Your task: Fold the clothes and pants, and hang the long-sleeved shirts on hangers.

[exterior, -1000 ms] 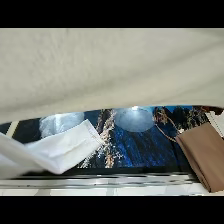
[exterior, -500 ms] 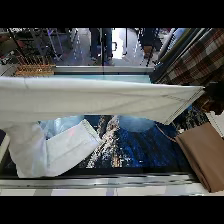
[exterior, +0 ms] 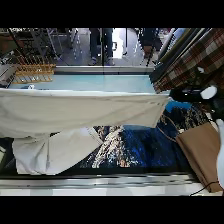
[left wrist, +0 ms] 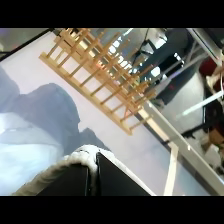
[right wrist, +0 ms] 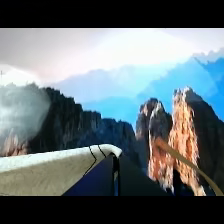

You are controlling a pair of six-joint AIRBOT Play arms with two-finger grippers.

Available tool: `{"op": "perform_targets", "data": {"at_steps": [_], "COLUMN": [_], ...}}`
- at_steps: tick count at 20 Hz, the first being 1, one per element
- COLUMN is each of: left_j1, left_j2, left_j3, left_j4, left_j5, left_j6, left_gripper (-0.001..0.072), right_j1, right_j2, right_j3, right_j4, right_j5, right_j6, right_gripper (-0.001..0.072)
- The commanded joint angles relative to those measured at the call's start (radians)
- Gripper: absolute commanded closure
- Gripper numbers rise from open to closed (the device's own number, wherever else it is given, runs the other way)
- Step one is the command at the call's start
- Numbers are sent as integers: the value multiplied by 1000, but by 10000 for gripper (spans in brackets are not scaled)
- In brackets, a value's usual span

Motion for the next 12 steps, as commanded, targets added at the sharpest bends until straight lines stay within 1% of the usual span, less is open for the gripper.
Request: {"op": "perform_targets", "data": {"at_steps": [1, 2, 3, 4, 5, 6, 7, 8, 10, 11, 12], "left_j1": [-164, -206, -243, -267, -272, -263, -237, -202, -108, -55, -8], "left_j2": [-166, -200, -228, -242, -243, -236, -217, -193, -141, -119, -105], "left_j3": [3, 4, 4, 4, 6, 11, 14, 14, 14, 14, 14], "left_j4": [-48, -48, -46, -34, 4, 38, 73, 117, 242, 308, 380], "left_j5": [431, 550, 661, 723, 716, 671, 567, 451, 164, 11, -120], "left_j6": [8, 7, 12, 31, 38, 37, 38, 37, 36, 11, -57], "left_gripper": [680, 680, 612, 364, 125, 100, 100, 100, 101, 101, 101], "right_j1": [55, 73, 94, 111, 119, 117, 107, 90, 55, 43, 40], "right_j2": [-264, -321, -372, -405, -418, -415, -407, -399, -375, -364, -358], "right_j3": [84, 124, 163, 200, 223, 240, 257, 274, 278, 278, 278], "right_j4": [49, 69, 81, 80, 81, 79, 66, 63, 83, 106, 126], "right_j5": [-321, -374, -420, -427, -404, -334, -227, -84, 179, 299, 406], "right_j6": [42, 42, 41, 42, 43, 42, 31, 5, -80, -127, -160], "right_gripper": [685, 682, 677, 521, 275, 192, 189, 185, 185, 186, 191]}}
